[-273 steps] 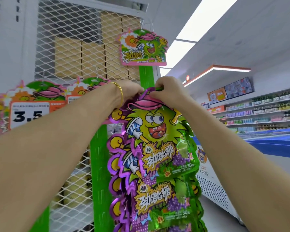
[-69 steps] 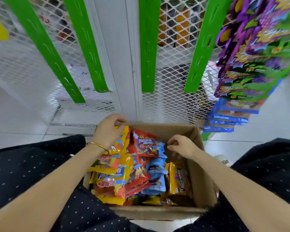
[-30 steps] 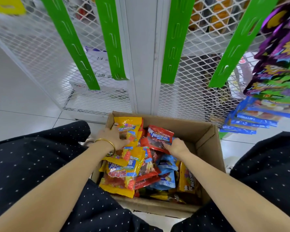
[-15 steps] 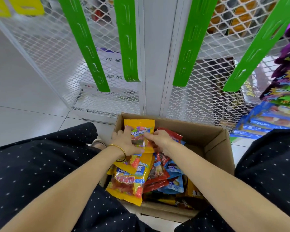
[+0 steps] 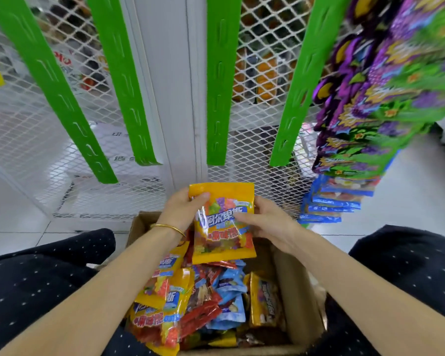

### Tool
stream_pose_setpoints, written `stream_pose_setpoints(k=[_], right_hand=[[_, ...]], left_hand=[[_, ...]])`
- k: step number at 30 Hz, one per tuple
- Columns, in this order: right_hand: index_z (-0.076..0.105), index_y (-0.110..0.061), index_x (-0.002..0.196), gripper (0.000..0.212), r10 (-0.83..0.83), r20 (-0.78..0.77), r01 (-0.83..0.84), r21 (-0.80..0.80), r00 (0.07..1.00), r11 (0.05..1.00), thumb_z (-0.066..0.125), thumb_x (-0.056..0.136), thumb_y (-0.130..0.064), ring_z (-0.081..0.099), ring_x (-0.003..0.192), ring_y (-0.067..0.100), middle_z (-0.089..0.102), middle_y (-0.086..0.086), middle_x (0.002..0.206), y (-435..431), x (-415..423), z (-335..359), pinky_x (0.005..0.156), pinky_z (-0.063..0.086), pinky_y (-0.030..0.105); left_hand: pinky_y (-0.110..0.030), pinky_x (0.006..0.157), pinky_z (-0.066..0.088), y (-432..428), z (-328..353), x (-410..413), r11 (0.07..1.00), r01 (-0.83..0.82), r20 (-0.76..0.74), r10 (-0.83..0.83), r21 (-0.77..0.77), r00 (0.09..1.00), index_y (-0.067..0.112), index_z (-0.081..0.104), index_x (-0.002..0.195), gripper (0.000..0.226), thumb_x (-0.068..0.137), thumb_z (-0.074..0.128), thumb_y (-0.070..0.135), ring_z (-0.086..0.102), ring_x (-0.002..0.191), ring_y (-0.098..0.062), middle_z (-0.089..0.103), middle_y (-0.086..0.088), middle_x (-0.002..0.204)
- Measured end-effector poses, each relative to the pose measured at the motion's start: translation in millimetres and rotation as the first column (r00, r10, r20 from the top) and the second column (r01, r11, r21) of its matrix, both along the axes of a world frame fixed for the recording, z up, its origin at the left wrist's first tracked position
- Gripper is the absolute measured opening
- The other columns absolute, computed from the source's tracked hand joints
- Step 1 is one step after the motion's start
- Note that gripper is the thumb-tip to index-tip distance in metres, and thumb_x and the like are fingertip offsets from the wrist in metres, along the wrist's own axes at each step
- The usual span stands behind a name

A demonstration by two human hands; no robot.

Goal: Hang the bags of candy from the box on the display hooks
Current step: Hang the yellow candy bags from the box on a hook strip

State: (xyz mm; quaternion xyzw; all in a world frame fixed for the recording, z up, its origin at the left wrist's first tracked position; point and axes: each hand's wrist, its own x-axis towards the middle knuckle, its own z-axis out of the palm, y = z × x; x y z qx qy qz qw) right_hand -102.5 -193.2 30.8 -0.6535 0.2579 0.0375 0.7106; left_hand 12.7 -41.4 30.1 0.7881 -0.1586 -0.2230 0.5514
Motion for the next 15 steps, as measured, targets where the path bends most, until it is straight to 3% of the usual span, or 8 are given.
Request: stream_pose_setpoints(k=[2,4,6,8,10,12,15], right_hand=[[0.057,-0.015,0.116,0.037,-0.047,0.119,0.062,-0.123,0.992,0.990,0.070,0.082,-0.024,0.065,0.102,0.020,0.068,0.004,0.113,-17.6,-9.4,17.1,0.090,0.052,0.043],[0.062,-0.013,0.109,0.027,-0.105,0.206,0.140,-0.164,0.973,0.976,0.069,0.083,-0.022,0.067,0.098,0.022,0.070,0.006,0.106,-31.9,-16.5,31.7,0.085,0.053,0.045],[0.065,-0.015,0.095,0.008,-0.188,0.266,0.234,-0.152,0.945,0.960,0.063,0.087,-0.015,0.069,0.087,0.019,0.072,0.004,0.093,-44.8,-21.5,41.9,0.078,0.056,0.042],[0.064,-0.018,0.082,0.010,-0.286,0.298,0.334,-0.123,0.911,0.935,0.061,0.089,-0.013,0.067,0.072,0.014,0.071,-0.002,0.076,-52.7,-21.5,48.0,0.072,0.056,0.040],[0.063,-0.019,0.073,0.018,-0.361,0.321,0.424,-0.152,0.876,0.893,0.061,0.089,-0.013,0.065,0.065,0.011,0.069,-0.007,0.066,-63.1,-21.3,49.8,0.069,0.055,0.036],[0.062,-0.018,0.070,0.019,-0.406,0.355,0.498,-0.219,0.842,0.839,0.061,0.089,-0.013,0.063,0.067,0.014,0.067,-0.004,0.066,-69.3,-17.8,49.4,0.072,0.053,0.035],[0.064,-0.012,0.073,0.015,-0.445,0.403,0.579,-0.321,0.799,0.749,0.063,0.088,-0.017,0.065,0.076,0.024,0.069,0.007,0.076,-71.0,-8.3,44.9,0.078,0.052,0.041]], left_hand=[[-0.014,0.063,0.047,-20.5,17.7,-8.7,0.998,0.058,0.051,-0.057,-0.013,0.997,0.015,0.064,0.083,0.013,0.091,0.055,0.022,0.061,0.073,-0.012,0.066,-0.001,0.080],[-0.033,0.082,0.052,-41.8,34.4,-16.3,0.988,0.136,0.026,-0.135,-0.070,0.991,0.018,0.062,0.082,0.012,0.091,0.056,0.021,0.064,0.084,-0.024,0.068,-0.008,0.089],[-0.044,0.086,0.051,-64.1,47.0,-19.5,0.978,0.172,0.035,-0.169,-0.116,0.985,0.018,0.060,0.079,0.009,0.088,0.061,0.021,0.063,0.084,-0.025,0.066,-0.011,0.087],[-0.030,0.078,0.051,-84.5,59.1,-15.2,0.981,0.164,0.129,-0.151,-0.103,0.980,0.013,0.059,0.084,0.007,0.087,0.062,0.018,0.061,0.072,-0.010,0.062,-0.006,0.083],[-0.013,0.070,0.045,-106.7,75.9,-13.2,0.981,0.164,0.238,-0.136,-0.100,0.962,0.005,0.060,0.104,0.017,0.089,0.059,0.011,0.058,0.074,-0.002,0.061,-0.004,0.092],[-0.015,0.072,0.043,-125.8,86.8,-10.1,0.983,0.151,0.289,-0.116,-0.103,0.950,0.000,0.058,0.112,0.026,0.088,0.058,0.009,0.056,0.088,-0.012,0.060,-0.009,0.100],[-0.012,0.063,0.040,-145.1,88.5,-9.3,0.990,0.126,0.346,-0.100,-0.055,0.933,-0.001,0.058,0.110,0.025,0.088,0.059,0.011,0.057,0.087,-0.017,0.060,-0.009,0.094]])
